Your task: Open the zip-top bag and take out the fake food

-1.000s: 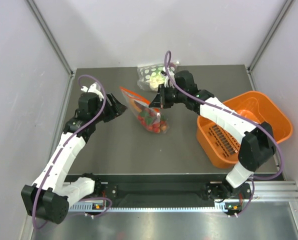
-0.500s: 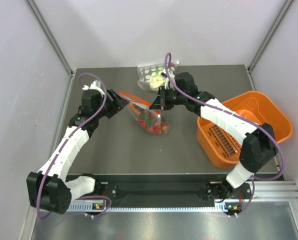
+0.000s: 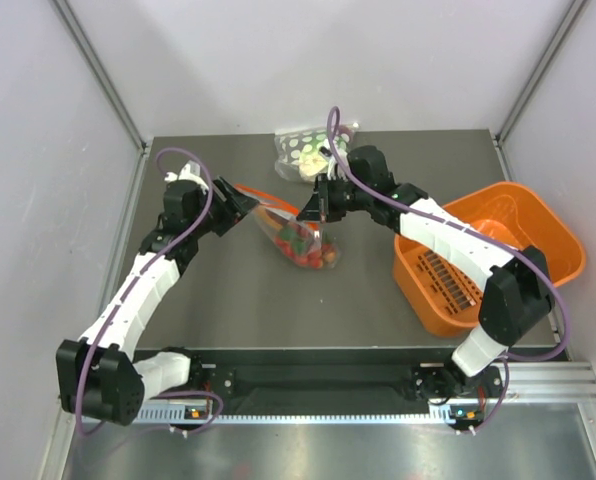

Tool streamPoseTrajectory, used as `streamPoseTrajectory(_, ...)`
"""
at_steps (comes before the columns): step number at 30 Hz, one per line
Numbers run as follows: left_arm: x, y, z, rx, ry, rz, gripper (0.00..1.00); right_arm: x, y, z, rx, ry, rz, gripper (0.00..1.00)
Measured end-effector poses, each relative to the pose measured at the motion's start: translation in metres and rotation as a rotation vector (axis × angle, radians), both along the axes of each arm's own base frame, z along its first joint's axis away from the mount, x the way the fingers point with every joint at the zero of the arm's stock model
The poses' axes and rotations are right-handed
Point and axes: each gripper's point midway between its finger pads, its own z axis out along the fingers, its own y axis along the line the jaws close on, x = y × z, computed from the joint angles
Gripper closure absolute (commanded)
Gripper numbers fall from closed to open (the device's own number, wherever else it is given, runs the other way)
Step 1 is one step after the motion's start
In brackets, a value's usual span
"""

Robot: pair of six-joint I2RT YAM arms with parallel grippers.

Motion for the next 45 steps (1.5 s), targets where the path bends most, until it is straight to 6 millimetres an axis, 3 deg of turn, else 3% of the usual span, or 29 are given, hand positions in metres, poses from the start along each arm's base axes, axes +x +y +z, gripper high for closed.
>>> streamPoseTrajectory(7, 0.007, -0.004, -0.012, -0.003, 0.02, -0.015, 0.36, -0.005, 0.003, -0.002, -0.003, 0.003, 0.015, 1.0)
streamPoseTrajectory(10, 0.009, -0.007, -0.016, -0.01, 0.029, -0.03, 0.61, -0.011, 0.006, -0.004, -0.008, 0.002, 0.032, 1.0)
streamPoseTrajectory(11, 0.009, -0.009, -0.017, -0.013, 0.028, -0.038, 0.76, -0.013, 0.008, -0.005, -0.009, 0.001, 0.038, 1.0)
streamPoseTrajectory(14, 0.011, -0.015, -0.017, -0.03, 0.022, -0.067, 1.0, -0.017, 0.01, -0.005, -0.01, -0.003, 0.053, 0.97)
streamPoseTrajectory(21, 0.008, -0.023, -0.016, -0.058, 0.015, -0.118, 1.0, -0.017, 0.011, -0.002, -0.011, -0.011, 0.058, 0.63)
streamPoseTrajectory(29, 0.007, -0.031, -0.006, -0.079, -0.026, -0.17, 1.0, 0.001, 0.021, 0.051, 0.051, -0.131, 0.049, 0.57)
streamPoseTrajectory(31, 0.006, -0.032, -0.005, -0.079, -0.031, -0.18, 1.0, 0.005, 0.024, 0.056, 0.058, -0.142, 0.05, 0.57)
streamPoseTrajectory(34, 0.005, -0.032, -0.003, -0.077, -0.04, -0.19, 1.0, 0.011, 0.029, 0.047, 0.045, -0.136, 0.054, 0.57)
streamPoseTrajectory(40, 0.004, -0.033, 0.0, -0.078, -0.05, -0.201, 1.0, 0.018, 0.032, 0.006, -0.032, -0.075, 0.064, 0.56)
streamPoseTrajectory(45, 0.003, -0.035, 0.001, -0.081, -0.055, -0.215, 1.0, 0.019, 0.032, -0.007, -0.062, -0.058, 0.072, 0.56)
